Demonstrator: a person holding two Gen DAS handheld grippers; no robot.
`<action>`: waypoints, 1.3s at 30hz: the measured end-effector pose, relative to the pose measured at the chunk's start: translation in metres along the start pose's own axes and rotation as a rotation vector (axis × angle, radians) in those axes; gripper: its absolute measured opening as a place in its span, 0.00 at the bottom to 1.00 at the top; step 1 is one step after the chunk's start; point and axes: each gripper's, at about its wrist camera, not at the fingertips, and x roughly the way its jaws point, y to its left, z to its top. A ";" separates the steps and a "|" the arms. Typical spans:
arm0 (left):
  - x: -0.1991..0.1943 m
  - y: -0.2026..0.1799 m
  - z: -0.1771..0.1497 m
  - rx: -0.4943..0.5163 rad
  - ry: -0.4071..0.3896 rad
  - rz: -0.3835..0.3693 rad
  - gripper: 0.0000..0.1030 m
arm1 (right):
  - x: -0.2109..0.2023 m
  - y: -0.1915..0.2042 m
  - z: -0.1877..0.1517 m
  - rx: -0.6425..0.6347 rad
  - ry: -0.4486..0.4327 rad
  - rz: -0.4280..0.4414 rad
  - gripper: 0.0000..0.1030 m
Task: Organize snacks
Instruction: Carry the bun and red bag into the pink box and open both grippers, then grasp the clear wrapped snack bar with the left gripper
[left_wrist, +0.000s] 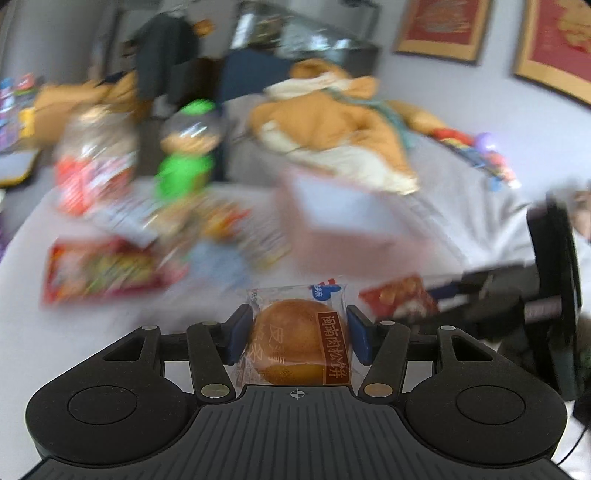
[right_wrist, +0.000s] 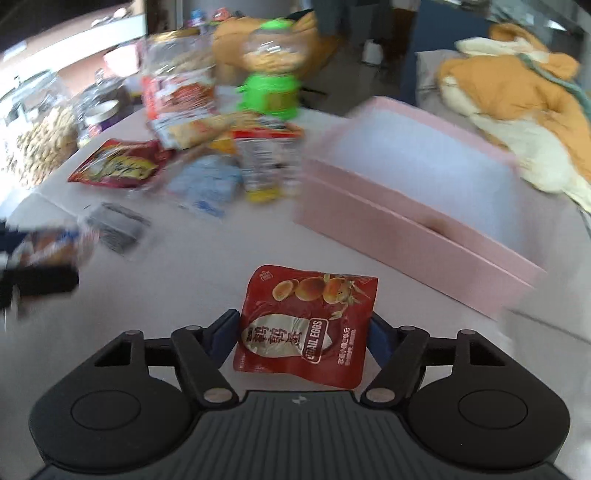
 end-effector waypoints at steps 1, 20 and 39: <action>0.005 -0.008 0.014 0.010 -0.014 -0.024 0.59 | -0.009 -0.011 -0.004 0.023 -0.012 0.000 0.70; 0.128 0.020 0.102 -0.098 -0.115 -0.067 0.57 | -0.052 -0.111 0.022 0.193 -0.291 -0.107 0.70; 0.040 0.113 0.011 0.029 0.112 0.056 0.58 | 0.008 -0.033 0.081 0.122 -0.190 -0.044 0.81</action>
